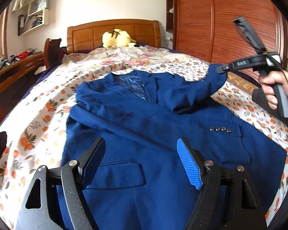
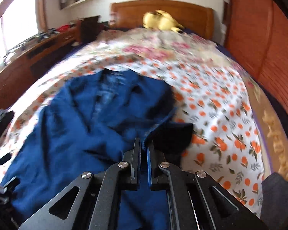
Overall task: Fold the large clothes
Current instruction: 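Open the right tool and withdraw it from the folded sleeve, then grasp the sleeve nearest the left tool and fold it across the front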
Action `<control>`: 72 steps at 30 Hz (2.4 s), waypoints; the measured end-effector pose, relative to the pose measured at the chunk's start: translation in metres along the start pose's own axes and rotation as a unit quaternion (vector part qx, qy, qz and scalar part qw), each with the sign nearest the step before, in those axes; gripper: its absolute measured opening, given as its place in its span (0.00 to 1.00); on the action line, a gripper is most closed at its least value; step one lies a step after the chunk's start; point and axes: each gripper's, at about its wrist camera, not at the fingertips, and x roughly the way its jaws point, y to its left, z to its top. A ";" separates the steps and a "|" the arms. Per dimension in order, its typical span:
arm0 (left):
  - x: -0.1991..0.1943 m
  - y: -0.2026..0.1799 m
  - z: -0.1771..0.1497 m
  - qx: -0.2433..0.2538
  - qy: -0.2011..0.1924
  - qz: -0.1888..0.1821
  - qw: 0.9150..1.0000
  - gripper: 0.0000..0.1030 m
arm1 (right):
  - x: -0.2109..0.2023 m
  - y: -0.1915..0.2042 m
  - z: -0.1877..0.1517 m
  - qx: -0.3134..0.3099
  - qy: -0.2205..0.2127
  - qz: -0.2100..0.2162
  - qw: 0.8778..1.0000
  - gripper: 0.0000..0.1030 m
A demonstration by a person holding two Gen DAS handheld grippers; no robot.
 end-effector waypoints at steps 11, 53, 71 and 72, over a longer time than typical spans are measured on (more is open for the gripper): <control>-0.039 0.025 0.011 -0.043 -0.031 0.014 0.998 0.75 | -0.090 0.091 -0.035 -0.054 -0.011 0.089 0.994 0.04; 0.009 -0.065 -0.038 0.024 0.104 -0.069 0.992 0.53 | -0.038 0.022 -0.178 0.029 0.050 -0.023 0.998 0.48; -0.009 -0.044 -0.017 0.025 0.089 -0.078 0.993 0.06 | -0.038 0.026 -0.194 0.033 0.020 -0.035 0.999 0.50; -0.013 -0.034 -0.012 0.014 0.079 -0.071 0.994 0.05 | -0.037 0.026 -0.194 0.033 0.020 -0.036 0.999 0.50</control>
